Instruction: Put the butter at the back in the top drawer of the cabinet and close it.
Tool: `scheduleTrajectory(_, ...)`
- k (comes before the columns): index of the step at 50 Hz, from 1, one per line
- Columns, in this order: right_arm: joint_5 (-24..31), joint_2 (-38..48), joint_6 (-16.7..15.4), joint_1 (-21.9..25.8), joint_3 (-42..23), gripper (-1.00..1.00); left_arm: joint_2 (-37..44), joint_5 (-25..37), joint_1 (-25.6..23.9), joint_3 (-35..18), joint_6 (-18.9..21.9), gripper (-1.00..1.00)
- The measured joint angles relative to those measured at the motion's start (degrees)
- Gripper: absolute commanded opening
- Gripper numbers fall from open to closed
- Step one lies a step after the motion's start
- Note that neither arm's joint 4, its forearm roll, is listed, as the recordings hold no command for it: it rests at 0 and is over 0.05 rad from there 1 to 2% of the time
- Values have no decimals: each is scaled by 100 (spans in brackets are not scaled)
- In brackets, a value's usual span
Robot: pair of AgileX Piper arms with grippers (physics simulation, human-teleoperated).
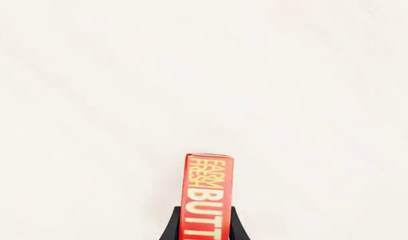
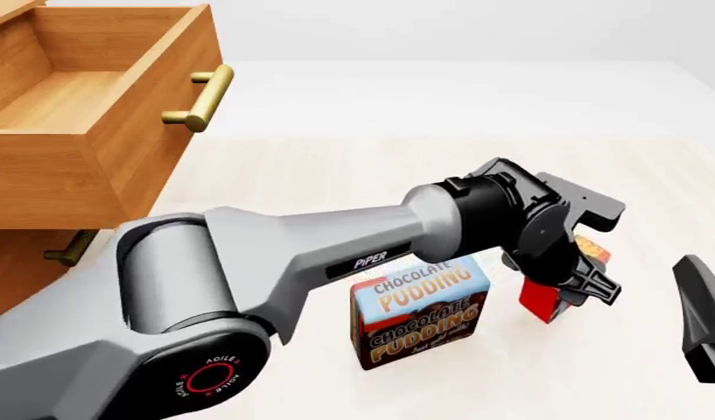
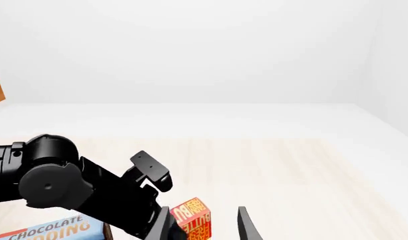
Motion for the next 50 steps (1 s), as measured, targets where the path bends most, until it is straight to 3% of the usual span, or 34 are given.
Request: scheduleTrajectory(50,0,0,0,0,0,100,-1129,175,85,319,460,-100)
